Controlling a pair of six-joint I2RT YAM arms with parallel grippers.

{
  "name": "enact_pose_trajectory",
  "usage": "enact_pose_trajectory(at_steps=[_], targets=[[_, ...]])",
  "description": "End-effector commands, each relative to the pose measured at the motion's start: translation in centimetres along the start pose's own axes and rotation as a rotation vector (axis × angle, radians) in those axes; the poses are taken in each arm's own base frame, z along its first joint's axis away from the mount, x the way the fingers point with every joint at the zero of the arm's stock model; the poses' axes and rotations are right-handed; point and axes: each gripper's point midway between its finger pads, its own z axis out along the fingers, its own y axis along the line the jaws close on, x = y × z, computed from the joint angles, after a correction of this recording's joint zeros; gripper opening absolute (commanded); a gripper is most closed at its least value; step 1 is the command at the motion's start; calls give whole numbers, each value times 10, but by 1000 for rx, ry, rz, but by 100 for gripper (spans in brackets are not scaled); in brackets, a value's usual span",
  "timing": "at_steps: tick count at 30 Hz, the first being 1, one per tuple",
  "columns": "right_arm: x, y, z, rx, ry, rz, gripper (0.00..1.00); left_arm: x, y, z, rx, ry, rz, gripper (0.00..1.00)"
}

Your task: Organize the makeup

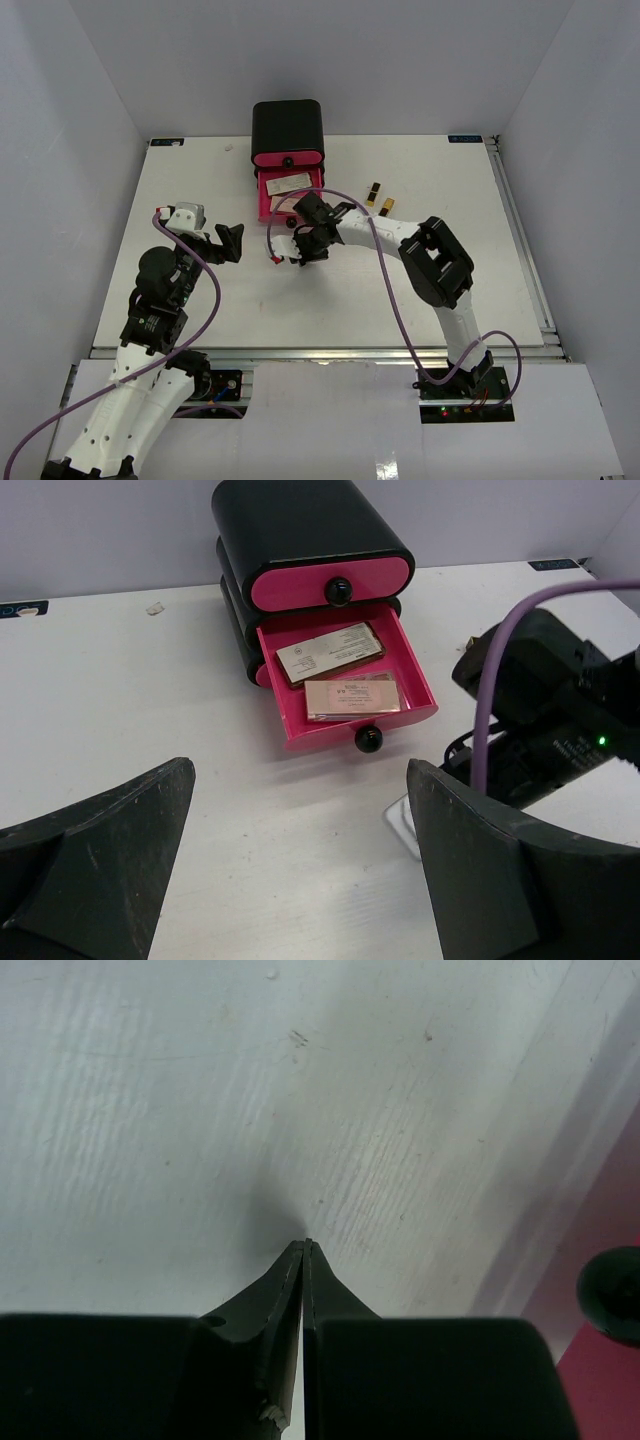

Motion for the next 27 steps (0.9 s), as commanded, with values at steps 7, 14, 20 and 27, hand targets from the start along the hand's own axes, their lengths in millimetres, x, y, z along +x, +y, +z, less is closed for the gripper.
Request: enact_pose_trajectory(at_steps=[7,14,20,27], targets=[[-4,-90,0,507,120,45,11,-3,0,-1,5,-16,-2,98],[6,-119,-3,681,190,-14,18,-3,0,-1,6,-15,-2,98],[-5,-151,-28,791,201,-63,21,-4,-1,-1,8,-17,-2,98],[-7,-181,-41,839,198,-78,25,-4,0,-2,5,-18,0,98]])
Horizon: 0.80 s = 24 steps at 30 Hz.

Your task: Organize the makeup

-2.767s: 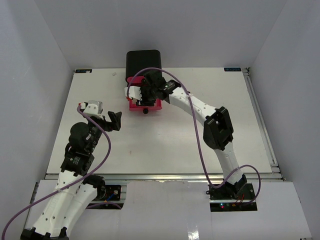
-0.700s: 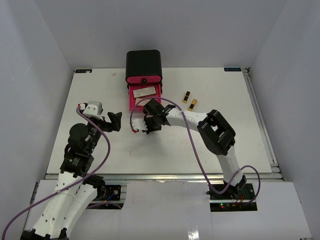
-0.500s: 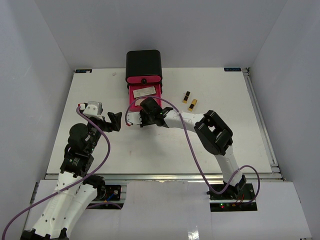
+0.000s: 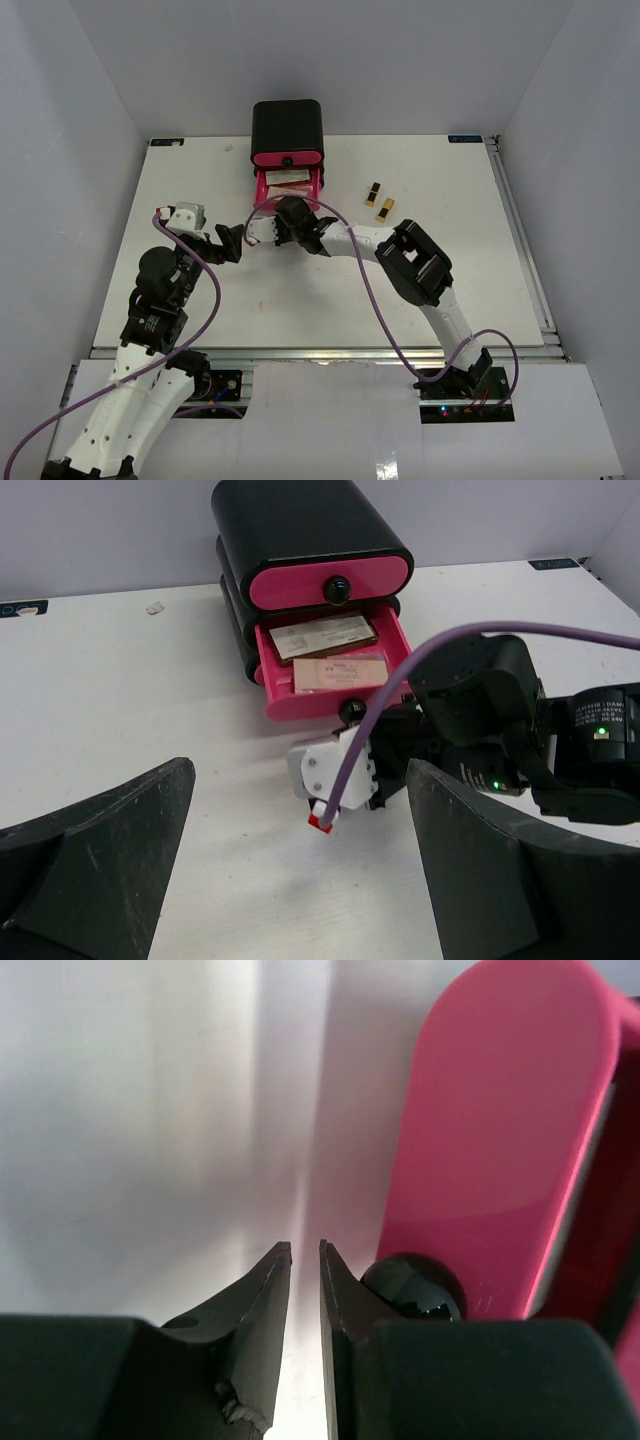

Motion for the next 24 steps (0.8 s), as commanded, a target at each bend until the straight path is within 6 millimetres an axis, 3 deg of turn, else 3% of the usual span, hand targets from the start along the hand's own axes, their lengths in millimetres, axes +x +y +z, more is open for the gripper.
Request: enact_pose_trajectory(at_steps=[1,12,16,20,24], targets=[[-10,-84,-2,209,-36,11,25,-5,0,-2,6,-20,0,98],[7,-125,22,260,-44,18,27,-4,0,-1,2,-17,0,98],[10,-132,19,243,-70,29,27,-3,1,-1,1,-13,0,98],[-5,-109,3,112,-158,50,27,-2,0,0,4,-11,0,98],[-43,-63,-34,-187,-352,109,27,0,0,1,5,-6,-3,98]])
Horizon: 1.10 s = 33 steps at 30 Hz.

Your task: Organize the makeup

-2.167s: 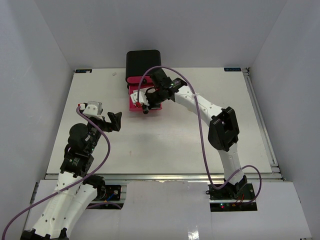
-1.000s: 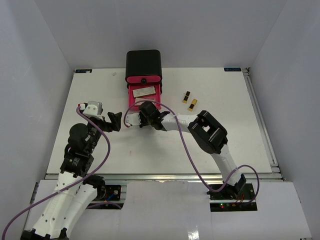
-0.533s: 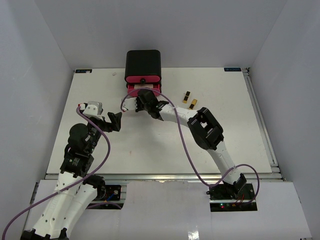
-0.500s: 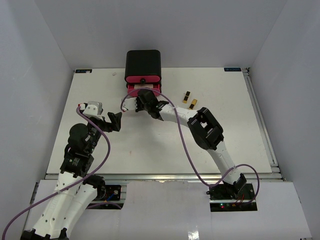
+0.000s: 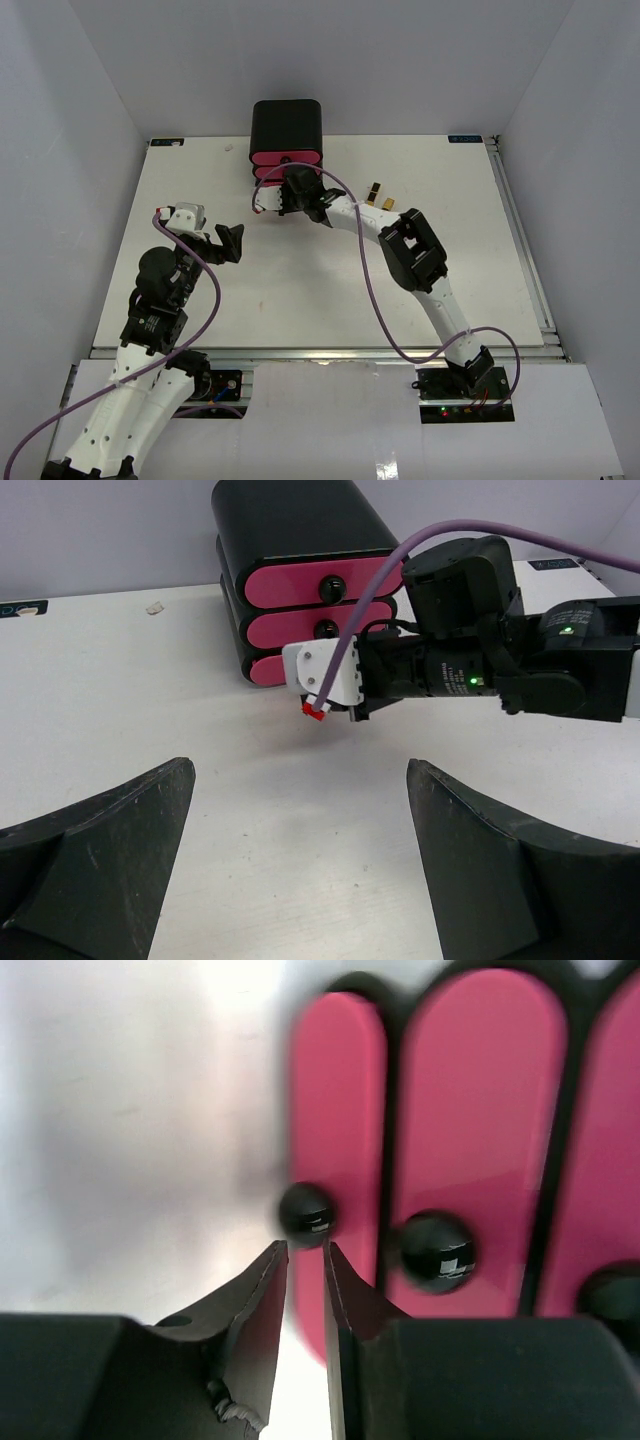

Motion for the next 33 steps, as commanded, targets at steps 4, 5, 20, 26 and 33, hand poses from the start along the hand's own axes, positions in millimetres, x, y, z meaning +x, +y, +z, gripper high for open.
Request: enact_pose_trajectory(at_steps=[4,5,20,26,33], targets=[[-90,27,-102,-382,-357,171,27,3,-4,4,25,4,-19,98],[-94,28,-115,-406,-376,206,27,5,-8,6,44,12,-28,98],[-3,-8,-271,-280,-483,984,26,108,-72,88,301,293,-754,93],[28,-14,-309,-179,-543,1041,29,147,-67,157,293,322,-864,80],[40,-21,-328,-117,-569,1041,29,192,-61,226,250,371,-1009,65]])
